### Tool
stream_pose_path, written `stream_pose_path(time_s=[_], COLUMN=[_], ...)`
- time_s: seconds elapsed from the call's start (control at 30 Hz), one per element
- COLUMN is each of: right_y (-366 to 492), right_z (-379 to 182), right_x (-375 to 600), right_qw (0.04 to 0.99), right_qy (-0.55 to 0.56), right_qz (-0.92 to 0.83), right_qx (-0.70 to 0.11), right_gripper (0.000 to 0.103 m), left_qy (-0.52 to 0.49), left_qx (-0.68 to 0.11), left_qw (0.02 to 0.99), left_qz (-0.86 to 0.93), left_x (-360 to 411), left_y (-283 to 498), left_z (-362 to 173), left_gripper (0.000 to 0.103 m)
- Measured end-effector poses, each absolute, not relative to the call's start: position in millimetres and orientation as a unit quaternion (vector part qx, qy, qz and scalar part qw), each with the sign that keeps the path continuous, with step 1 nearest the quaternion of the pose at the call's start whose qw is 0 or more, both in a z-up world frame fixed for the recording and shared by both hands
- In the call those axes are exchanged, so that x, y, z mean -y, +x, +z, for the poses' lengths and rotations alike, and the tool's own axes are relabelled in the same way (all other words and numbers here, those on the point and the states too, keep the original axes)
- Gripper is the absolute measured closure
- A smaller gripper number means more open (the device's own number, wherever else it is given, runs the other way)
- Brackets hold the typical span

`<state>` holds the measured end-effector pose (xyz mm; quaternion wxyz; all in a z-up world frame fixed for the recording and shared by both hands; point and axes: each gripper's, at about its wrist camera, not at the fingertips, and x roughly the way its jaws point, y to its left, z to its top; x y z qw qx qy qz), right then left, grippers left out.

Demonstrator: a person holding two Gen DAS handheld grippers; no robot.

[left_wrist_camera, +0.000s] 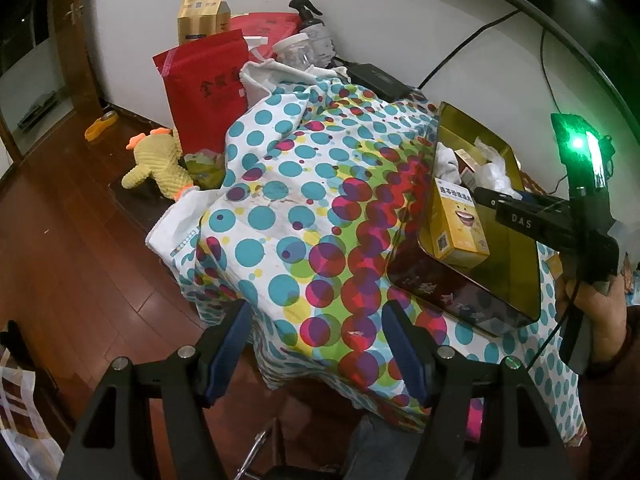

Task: Organize objects
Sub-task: 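Lower the plastic bag into the tray and open the right tool, then move the right tool back toward the white cloth beside the doll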

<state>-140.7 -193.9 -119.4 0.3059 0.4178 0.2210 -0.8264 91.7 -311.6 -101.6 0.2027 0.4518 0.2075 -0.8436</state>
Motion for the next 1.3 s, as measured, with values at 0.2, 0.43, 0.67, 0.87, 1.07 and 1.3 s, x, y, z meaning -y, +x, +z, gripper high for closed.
stream_pose_path(time_s=[0.2,0.43,0.67,0.87,1.07,1.3], right_y=[-139,-132,-134,-158,-183,-201], right_z=[-115,-94,-75,-76,-96,-133], right_x=[192,172,111,24,-58,-113], right_qw=[0.303,0.304,0.268,0.198,0.116,0.089], right_qy=[0.404,0.372,0.35,0.362,0.387,0.432], right_qz=[-0.835,-0.853,-0.878,-0.901,-0.908,-0.896], right_qx=[-0.217,-0.205,-0.187,-0.137,-0.106,-0.046], right_gripper=[0.04,0.036,0.033,0.033,0.028,0.028], left_qy=[0.453,0.451,0.453,0.46,0.47,0.483], left_qx=[-0.204,-0.207,-0.197,-0.17,-0.14,-0.114], left_qw=[0.201,0.189,0.163,0.14,0.119,0.102], left_qz=[-0.844,-0.847,-0.854,-0.86,-0.863,-0.862], left_x=[307,298,272,241,208,176], left_y=[90,84,70,54,37,21], left_z=[-100,-94,-88,-84,-81,-82], left_gripper=[0.034,0.034,0.034,0.034,0.034,0.034])
